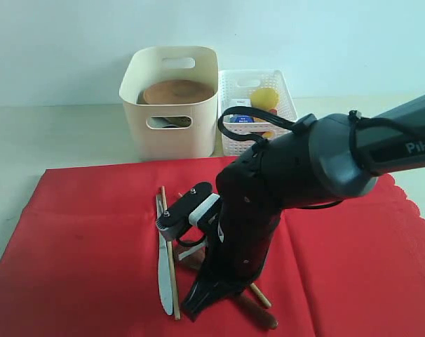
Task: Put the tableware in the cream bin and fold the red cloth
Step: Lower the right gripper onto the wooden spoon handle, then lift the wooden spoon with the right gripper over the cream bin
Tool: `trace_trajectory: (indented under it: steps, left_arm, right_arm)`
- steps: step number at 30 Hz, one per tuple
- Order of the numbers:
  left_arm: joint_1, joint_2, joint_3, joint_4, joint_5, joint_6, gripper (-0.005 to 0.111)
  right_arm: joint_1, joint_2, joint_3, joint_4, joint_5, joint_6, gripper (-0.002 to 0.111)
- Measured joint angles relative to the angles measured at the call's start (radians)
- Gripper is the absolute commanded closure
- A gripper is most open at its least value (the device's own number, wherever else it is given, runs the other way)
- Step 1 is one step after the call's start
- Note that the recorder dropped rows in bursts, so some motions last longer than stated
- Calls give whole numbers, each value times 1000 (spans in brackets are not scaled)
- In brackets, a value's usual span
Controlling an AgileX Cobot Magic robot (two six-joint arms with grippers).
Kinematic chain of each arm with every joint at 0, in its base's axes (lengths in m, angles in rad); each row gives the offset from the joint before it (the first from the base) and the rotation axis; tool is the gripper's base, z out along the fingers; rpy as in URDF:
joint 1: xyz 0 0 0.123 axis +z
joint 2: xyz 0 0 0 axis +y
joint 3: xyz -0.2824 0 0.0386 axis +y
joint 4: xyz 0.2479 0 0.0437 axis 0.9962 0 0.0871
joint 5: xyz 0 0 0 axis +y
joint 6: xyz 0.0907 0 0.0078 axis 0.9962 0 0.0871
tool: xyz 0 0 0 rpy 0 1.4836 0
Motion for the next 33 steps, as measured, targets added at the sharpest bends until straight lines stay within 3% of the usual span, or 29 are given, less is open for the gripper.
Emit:
trace_trajectory:
  steps: [13,19,26,33]
  left_arm:
    - [0,0,0,0,0,0,107]
    - [0,0,0,0,0,0,107]
    - [0,0,0,0,0,0,107]
    - [0,0,0,0,0,0,107]
  right_arm:
    - [0,-192,0,-2,6,2,108]
    - [-2,-340,0,-8,-92,-4,108]
    - [-117,-397,-23,2,-299,9,108]
    - [-213,-350,-173,60,-343,15,108]
